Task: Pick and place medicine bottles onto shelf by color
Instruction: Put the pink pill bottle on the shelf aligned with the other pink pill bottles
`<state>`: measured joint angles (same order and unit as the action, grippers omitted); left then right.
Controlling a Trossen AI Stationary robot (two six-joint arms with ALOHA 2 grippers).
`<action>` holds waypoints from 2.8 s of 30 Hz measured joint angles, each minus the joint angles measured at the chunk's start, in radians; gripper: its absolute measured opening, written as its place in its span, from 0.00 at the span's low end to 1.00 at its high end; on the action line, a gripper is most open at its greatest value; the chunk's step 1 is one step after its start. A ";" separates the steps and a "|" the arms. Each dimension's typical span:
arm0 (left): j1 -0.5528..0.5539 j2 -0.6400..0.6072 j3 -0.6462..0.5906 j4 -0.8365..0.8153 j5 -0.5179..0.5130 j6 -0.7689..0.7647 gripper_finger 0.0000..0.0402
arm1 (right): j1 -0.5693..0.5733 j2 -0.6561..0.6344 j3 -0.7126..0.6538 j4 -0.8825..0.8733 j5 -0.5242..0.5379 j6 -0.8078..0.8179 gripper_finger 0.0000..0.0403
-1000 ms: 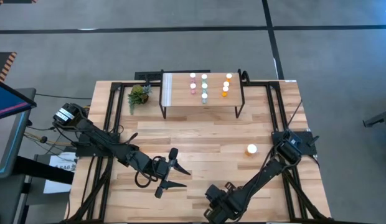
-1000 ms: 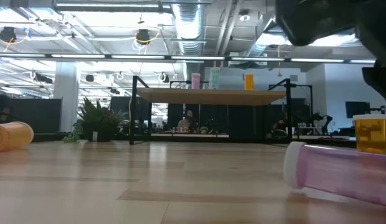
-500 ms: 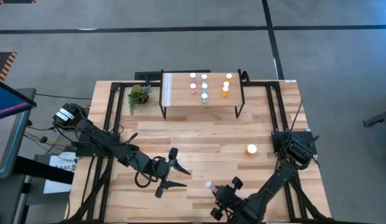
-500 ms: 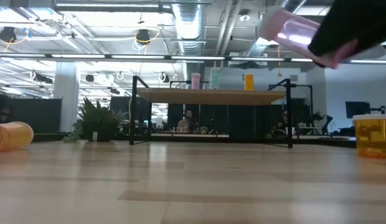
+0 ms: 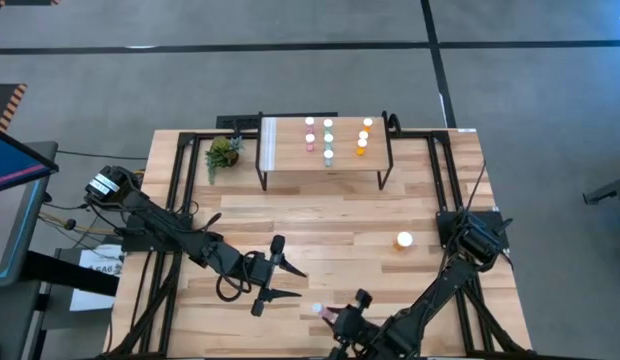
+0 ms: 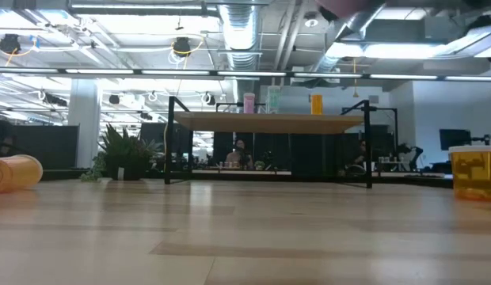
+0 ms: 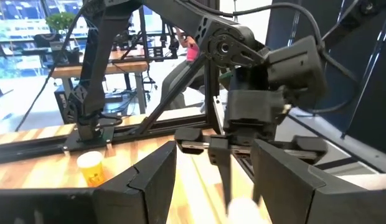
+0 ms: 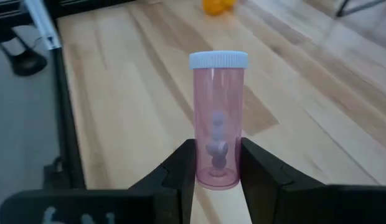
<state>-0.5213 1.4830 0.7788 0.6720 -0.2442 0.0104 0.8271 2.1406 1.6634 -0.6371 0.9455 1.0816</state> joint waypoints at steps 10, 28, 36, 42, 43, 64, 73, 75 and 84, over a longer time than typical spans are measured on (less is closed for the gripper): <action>-0.004 0.000 0.000 0.000 0.001 0.017 0.48 | -0.032 0.000 0.000 0.187 -0.115 -0.207 0.31; -0.091 -0.142 -0.001 -0.080 -0.006 0.075 0.48 | -0.101 0.004 0.001 0.390 -0.296 -0.508 0.31; -0.114 -0.141 -0.001 -0.112 -0.058 0.090 0.48 | -0.162 0.001 -0.080 0.439 -0.352 -0.509 0.31; -0.113 -0.141 -0.001 -0.136 -0.060 0.091 0.48 | -0.173 -0.066 -0.179 0.489 -0.374 -0.527 0.31; -0.112 -0.141 -0.001 -0.137 -0.059 0.088 0.48 | -0.173 -0.083 -0.211 0.518 -0.373 -0.530 0.31; -0.004 -0.024 0.000 -0.103 -0.041 -0.105 0.53 | -0.163 -0.356 -0.751 1.321 -0.369 -0.724 0.31; 0.001 -0.024 0.000 -0.095 -0.005 -0.137 0.66 | -0.162 -0.356 -0.751 1.325 -0.369 -0.717 0.31; 0.000 -0.011 0.000 -0.064 -0.006 -0.138 0.69 | -0.164 -0.355 -0.751 1.325 -0.369 -0.716 0.31; 0.000 0.040 0.059 -0.094 -0.005 -0.139 0.72 | -0.168 -0.354 -0.751 1.327 -0.369 -0.713 0.31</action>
<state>-0.5214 1.5230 0.8375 0.5781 -0.2495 -0.1289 0.6586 1.7862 0.9127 0.6896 0.5766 0.3683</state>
